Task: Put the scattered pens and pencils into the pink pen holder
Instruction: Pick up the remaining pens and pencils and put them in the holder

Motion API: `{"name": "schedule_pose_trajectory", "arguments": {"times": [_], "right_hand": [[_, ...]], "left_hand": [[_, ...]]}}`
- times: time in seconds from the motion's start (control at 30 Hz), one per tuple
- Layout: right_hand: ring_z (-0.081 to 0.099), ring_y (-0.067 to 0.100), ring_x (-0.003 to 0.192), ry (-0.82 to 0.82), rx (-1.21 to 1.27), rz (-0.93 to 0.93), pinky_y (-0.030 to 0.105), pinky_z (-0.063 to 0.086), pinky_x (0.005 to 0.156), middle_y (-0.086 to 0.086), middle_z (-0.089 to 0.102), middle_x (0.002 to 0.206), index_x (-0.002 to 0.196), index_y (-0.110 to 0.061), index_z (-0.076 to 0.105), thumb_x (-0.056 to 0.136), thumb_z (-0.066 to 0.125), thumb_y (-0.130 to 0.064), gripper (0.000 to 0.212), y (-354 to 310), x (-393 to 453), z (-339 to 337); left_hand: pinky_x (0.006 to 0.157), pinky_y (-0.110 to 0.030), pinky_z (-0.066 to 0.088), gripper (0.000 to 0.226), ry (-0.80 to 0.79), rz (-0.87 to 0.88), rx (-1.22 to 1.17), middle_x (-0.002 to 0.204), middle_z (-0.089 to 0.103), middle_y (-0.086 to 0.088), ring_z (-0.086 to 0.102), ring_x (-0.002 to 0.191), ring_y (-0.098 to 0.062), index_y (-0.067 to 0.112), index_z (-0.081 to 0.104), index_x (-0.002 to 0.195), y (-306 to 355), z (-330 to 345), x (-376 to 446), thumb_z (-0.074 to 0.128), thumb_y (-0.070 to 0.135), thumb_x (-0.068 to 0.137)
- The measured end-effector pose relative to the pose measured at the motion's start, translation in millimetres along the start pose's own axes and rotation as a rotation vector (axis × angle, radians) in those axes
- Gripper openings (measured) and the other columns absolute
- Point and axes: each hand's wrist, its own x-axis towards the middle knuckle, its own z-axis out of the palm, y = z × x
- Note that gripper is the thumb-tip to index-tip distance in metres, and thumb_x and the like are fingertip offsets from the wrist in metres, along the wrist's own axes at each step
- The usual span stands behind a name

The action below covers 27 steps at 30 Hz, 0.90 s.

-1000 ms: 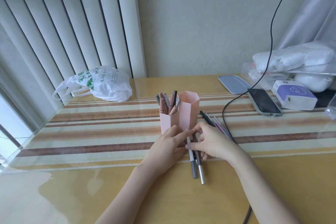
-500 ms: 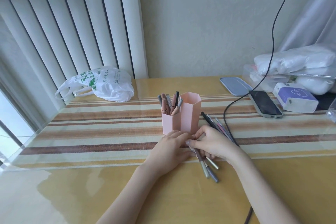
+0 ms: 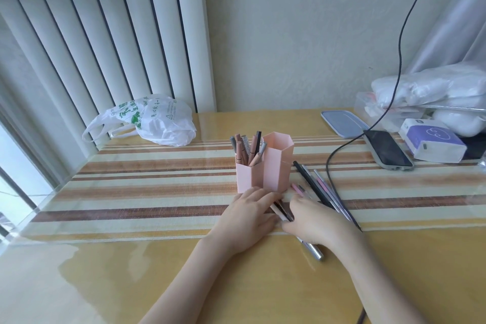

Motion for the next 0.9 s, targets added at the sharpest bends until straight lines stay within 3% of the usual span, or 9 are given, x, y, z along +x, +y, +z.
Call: {"name": "schedule_pose_trajectory", "arguments": {"times": [0.1, 0.2, 0.23, 0.33, 0.43, 0.53, 0.6, 0.7, 0.9], "right_hand": [[0.052, 0.021, 0.083, 0.037, -0.011, -0.061, 0.028, 0.037, 0.055, 0.002, 0.05, 0.092, 0.121, -0.006, 0.044, 0.089, 0.053, -0.027, 0.039, -0.3, -1.4, -3.0], [0.042, 0.023, 0.127, 0.017, 0.067, -0.138, 0.032, 0.043, 0.087, 0.013, 0.047, 0.122, 0.132, -0.009, 0.043, 0.093, 0.05, -0.022, 0.042, 4.0, -0.1, -7.5], [0.038, 0.019, 0.13, -0.004, 0.094, -0.162, 0.032, 0.041, 0.092, 0.014, 0.046, 0.128, 0.132, -0.01, 0.043, 0.094, 0.05, -0.023, 0.04, 6.1, 0.7, -7.6], [0.045, -0.001, 0.11, -0.036, 0.209, -0.191, 0.025, 0.044, 0.076, 0.006, 0.058, 0.111, 0.118, -0.018, 0.054, 0.088, 0.058, -0.031, 0.033, 12.3, 3.9, -9.1], [0.057, 0.009, 0.068, 0.048, 0.31, -0.172, 0.031, 0.048, 0.065, -0.01, 0.063, 0.084, 0.102, -0.039, 0.055, 0.078, 0.067, -0.038, 0.027, 24.7, 1.9, -16.8], [0.055, 0.006, 0.05, 0.213, 0.519, -0.233, 0.024, 0.049, 0.055, -0.012, 0.068, 0.07, 0.088, -0.033, 0.064, 0.077, 0.075, -0.03, 0.016, 32.7, -3.8, -29.4], [0.057, 0.009, 0.048, 0.275, 0.843, -0.303, 0.02, 0.049, 0.049, -0.008, 0.066, 0.06, 0.087, -0.016, 0.068, 0.08, 0.074, -0.01, 0.011, 32.4, -5.1, -35.0], [0.064, 0.017, 0.057, 0.318, 1.195, -0.345, 0.023, 0.057, 0.054, 0.006, 0.065, 0.068, 0.093, 0.001, 0.064, 0.079, 0.07, 0.003, 0.015, 28.0, -2.5, -35.8], [0.062, 0.017, 0.056, 0.501, 1.387, -0.387, 0.03, 0.061, 0.057, 0.009, 0.064, 0.074, 0.092, -0.003, 0.06, 0.081, 0.067, 0.002, 0.013, 9.2, 2.8, -35.4]], "left_hand": [[0.098, -0.037, 0.038, 0.049, -0.029, 0.029, 0.058, 0.119, 0.057, 0.002, 0.043, 0.116, -0.022, 0.027, 0.046, 0.133, -1.9, 2.3, -0.4, 0.035, 0.04, 0.086], [0.096, -0.038, 0.038, 0.048, -0.052, 0.002, 0.099, 0.11, 0.053, -0.001, 0.043, 0.109, -0.022, 0.027, 0.045, 0.127, -3.3, 1.4, -0.7, 0.033, 0.049, 0.086], [0.095, -0.038, 0.039, 0.05, -0.056, -0.006, 0.114, 0.108, 0.051, -0.001, 0.043, 0.107, -0.022, 0.025, 0.045, 0.124, -3.5, 0.7, -0.6, 0.031, 0.054, 0.086], [0.084, -0.034, 0.039, 0.049, -0.064, -0.004, 0.142, 0.101, 0.052, -0.003, 0.047, 0.099, -0.024, 0.018, 0.047, 0.112, -0.5, -4.4, -0.8, 0.03, 0.057, 0.088], [0.063, -0.034, 0.033, 0.032, -0.066, -0.041, -0.007, 0.083, 0.05, -0.001, 0.05, 0.078, -0.029, 0.016, 0.04, 0.089, 2.5, -11.2, -2.9, 0.038, 0.047, 0.094], [0.055, -0.035, 0.029, 0.034, -0.028, -0.15, -0.222, 0.065, 0.042, 0.003, 0.039, 0.061, -0.022, 0.014, 0.033, 0.078, -3.3, -18.4, -5.0, 0.04, 0.042, 0.096], [0.054, -0.03, 0.027, 0.037, 0.012, -0.181, -0.364, 0.063, 0.044, 0.001, 0.037, 0.057, -0.015, 0.008, 0.039, 0.078, -5.5, -20.8, -4.0, 0.039, 0.041, 0.095], [0.052, -0.025, 0.028, 0.037, 0.086, -0.196, -0.578, 0.058, 0.041, 0.003, 0.034, 0.052, -0.009, 0.013, 0.04, 0.068, -0.1, -24.0, -1.7, 0.036, 0.039, 0.094], [0.046, -0.027, 0.024, 0.036, 0.515, -0.238, -0.522, 0.052, 0.038, -0.009, 0.032, 0.047, -0.014, 0.011, 0.045, 0.072, 15.3, -21.0, -2.7, 0.035, 0.038, 0.094]]}}
